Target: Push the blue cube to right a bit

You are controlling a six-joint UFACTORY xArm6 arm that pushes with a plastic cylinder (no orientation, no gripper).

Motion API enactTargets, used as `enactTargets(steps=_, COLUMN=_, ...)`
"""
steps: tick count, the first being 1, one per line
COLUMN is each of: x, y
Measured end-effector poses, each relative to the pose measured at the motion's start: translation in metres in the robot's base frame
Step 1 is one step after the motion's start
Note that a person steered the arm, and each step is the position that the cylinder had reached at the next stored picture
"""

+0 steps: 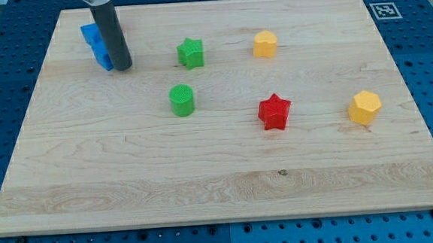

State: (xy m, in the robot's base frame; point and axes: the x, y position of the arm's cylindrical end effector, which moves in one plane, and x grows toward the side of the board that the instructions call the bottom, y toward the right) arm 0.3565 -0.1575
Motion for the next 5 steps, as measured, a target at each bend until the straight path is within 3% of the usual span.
enactTargets(steps=1, x=0.021, y=-0.009)
enactTargets(steps=2, x=0.02, y=-0.056)
enactTargets(steps=3, x=-0.008, y=-0.079)
enactTargets(steps=5, x=-0.013, y=-0.027)
